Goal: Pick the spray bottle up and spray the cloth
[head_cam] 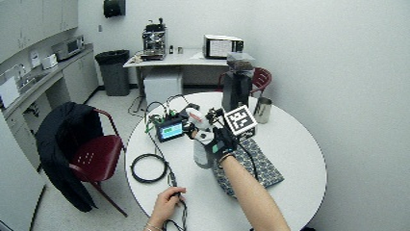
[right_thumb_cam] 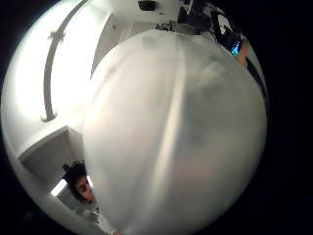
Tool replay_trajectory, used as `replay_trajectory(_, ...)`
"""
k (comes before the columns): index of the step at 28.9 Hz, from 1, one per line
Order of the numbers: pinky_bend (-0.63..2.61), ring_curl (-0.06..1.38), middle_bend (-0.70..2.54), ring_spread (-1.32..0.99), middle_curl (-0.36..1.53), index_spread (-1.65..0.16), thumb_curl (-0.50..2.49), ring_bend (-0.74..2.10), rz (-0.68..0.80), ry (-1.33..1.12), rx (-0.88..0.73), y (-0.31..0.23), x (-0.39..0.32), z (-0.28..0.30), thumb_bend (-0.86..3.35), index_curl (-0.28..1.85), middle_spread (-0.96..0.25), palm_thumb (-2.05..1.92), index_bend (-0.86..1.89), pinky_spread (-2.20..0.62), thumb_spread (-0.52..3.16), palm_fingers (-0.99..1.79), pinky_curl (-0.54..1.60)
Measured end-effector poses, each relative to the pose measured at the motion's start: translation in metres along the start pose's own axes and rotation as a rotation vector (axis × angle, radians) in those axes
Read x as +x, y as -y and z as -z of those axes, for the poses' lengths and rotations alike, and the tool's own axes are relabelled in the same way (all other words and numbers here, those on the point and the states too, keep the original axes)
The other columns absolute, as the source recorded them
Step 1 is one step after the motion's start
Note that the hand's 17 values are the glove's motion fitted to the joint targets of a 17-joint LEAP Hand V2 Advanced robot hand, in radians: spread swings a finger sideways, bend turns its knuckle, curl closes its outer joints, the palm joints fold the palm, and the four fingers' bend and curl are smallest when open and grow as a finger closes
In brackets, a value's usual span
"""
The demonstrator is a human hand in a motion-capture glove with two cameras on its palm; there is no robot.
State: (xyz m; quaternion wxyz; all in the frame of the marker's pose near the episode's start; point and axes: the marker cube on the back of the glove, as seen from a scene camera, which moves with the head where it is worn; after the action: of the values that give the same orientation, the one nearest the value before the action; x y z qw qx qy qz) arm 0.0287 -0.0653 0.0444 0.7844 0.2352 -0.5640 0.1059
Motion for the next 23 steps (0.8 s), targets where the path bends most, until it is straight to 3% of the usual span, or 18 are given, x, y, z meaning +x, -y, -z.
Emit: replay_trajectory(23, 0.28, 0.44, 0.46, -0.15, 0.5, -0.23, 0.61, 0.56, -0.044, 0.03, 0.009, -0.007, 0.037, -0.017, -0.03, 0.48, -0.13, 0.98, 0.17, -0.06, 0.72, 1.2, 0.37)
